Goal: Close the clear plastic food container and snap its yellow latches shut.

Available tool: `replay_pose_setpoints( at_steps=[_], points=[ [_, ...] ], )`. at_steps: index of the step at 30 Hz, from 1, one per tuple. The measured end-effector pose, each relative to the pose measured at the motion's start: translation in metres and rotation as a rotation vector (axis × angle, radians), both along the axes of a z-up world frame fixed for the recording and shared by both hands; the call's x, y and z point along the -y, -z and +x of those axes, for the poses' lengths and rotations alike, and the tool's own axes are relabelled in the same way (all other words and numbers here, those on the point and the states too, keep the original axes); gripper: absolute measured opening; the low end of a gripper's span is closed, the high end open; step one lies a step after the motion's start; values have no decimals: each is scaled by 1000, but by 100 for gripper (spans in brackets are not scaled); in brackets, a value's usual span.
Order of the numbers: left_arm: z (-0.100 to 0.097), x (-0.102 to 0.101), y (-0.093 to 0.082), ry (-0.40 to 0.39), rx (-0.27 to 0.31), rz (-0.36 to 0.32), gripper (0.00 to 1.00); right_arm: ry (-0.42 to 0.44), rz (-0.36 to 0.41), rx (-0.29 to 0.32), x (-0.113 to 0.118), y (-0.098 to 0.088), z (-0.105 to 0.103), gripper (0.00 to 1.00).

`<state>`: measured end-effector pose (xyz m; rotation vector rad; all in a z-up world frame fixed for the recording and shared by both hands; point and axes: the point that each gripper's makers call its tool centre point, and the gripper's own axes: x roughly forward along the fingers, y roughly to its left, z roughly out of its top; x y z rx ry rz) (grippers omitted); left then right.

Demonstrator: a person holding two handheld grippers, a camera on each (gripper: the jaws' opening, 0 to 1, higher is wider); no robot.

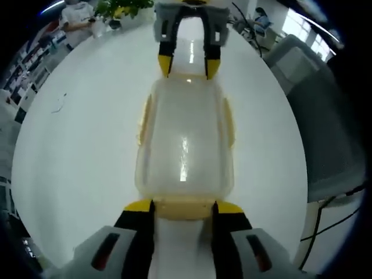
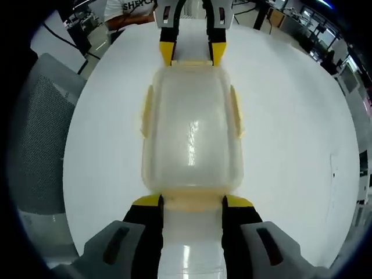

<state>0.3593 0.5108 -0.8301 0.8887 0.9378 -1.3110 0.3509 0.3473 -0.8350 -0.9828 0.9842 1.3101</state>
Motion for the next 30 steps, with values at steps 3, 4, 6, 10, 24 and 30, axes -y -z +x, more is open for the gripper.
replay_pose_setpoints(
  at_steps=[3, 4, 6, 10, 24, 30],
  points=[
    [1, 0, -5, 5, 8, 1, 33, 7, 25, -3, 0, -7, 0, 35],
    [1, 0, -6, 6, 9, 0, 33, 6, 32, -3, 0, -9, -1, 35],
    [1, 1, -11, 4, 5, -3, 33, -3, 55, 0, 1, -15, 0, 35],
    [3, 5, -22, 0, 26, -21, 33, -5, 68, 13, 4, -22, 3, 35],
    [6, 2, -51, 12, 34, -19, 33, 2, 119, 20, -2, -45, 4, 35],
    [2, 5, -54, 8, 32, -20, 33, -5, 120, 10, 3, -50, 1, 35]
  ],
)
